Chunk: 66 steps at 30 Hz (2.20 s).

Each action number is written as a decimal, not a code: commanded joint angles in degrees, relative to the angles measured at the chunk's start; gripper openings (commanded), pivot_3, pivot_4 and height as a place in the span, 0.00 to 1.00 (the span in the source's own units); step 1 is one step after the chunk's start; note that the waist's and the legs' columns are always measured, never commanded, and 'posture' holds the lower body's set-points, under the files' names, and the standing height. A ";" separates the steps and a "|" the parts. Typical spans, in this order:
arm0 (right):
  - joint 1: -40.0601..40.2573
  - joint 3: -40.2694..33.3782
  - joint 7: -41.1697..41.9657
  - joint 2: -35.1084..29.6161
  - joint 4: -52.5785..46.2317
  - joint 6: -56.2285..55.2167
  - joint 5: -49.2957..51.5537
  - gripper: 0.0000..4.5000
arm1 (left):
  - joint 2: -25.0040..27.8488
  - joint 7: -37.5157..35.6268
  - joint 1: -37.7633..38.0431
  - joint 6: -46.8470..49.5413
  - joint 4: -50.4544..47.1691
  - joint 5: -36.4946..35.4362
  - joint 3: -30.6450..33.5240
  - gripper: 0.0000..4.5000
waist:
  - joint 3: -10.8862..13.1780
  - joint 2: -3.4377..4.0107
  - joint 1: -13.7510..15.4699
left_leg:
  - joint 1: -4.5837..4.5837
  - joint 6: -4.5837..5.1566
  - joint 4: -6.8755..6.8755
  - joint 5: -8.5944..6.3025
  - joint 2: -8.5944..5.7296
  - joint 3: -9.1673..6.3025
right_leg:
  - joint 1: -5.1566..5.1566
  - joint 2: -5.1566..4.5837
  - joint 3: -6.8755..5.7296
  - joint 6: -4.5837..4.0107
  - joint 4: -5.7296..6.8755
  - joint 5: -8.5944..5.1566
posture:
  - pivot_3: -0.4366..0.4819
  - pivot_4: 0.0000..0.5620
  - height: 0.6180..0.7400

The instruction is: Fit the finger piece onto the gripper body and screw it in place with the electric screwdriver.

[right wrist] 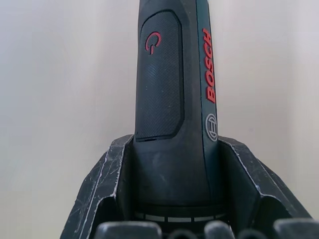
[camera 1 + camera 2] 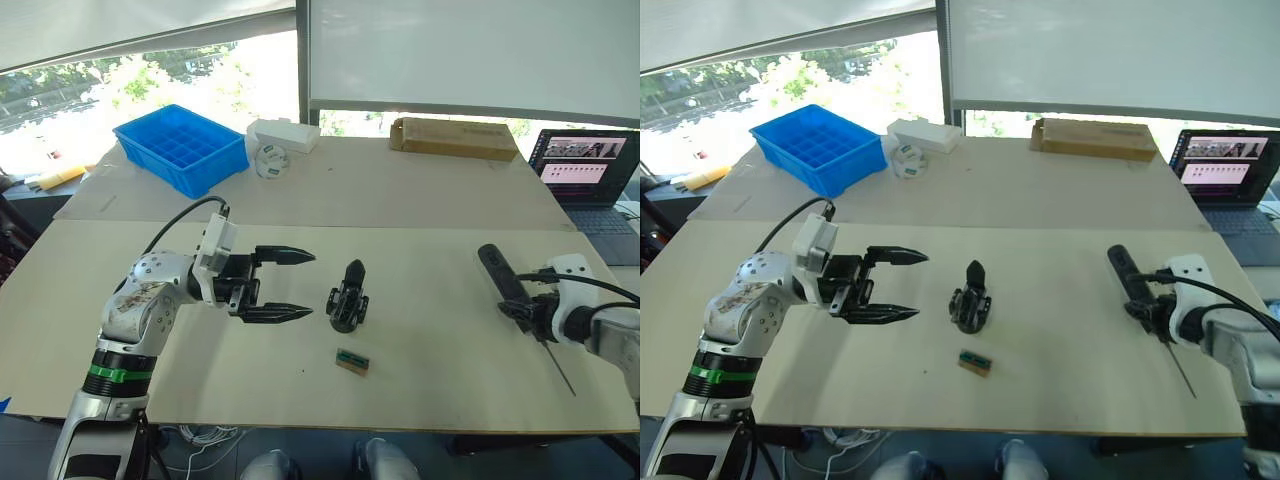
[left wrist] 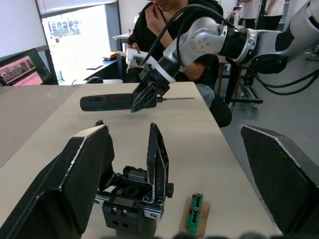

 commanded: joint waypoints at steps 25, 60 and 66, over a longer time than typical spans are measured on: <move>2.98 2.05 10.04 -9.02 -22.07 23.79 12.41 0.98 | 4.60 -1.42 8.53 -6.16 -0.82 2.56 1.67 1.00 | 0.03 -0.06 0.40 | 0.01 0.02 0.05 0.00 0.02 -0.04 | 0.01 0.05 0.09 -0.29 -0.04 0.16 | 0.48 0.27 1.00; -29.98 45.83 8.27 -18.83 -4.21 30.15 7.98 0.98 | 7.12 -4.32 13.09 -3.33 -8.41 1.53 -0.61 1.00 | 0.04 -0.16 0.10 | -0.11 0.08 0.12 -0.04 0.01 -0.09 | -0.06 -0.15 -0.12 -0.34 -0.03 0.14 | 0.48 0.27 1.00; -32.18 48.44 9.51 -17.58 -3.49 28.94 4.41 0.98 | 7.72 -4.86 12.71 -3.67 -7.87 1.57 -0.10 1.00 | 0.04 -0.16 -0.08 | -0.11 0.09 0.14 -0.04 0.00 -0.08 | -0.06 -0.18 -0.12 -0.33 -0.03 0.14 | 0.48 0.27 1.00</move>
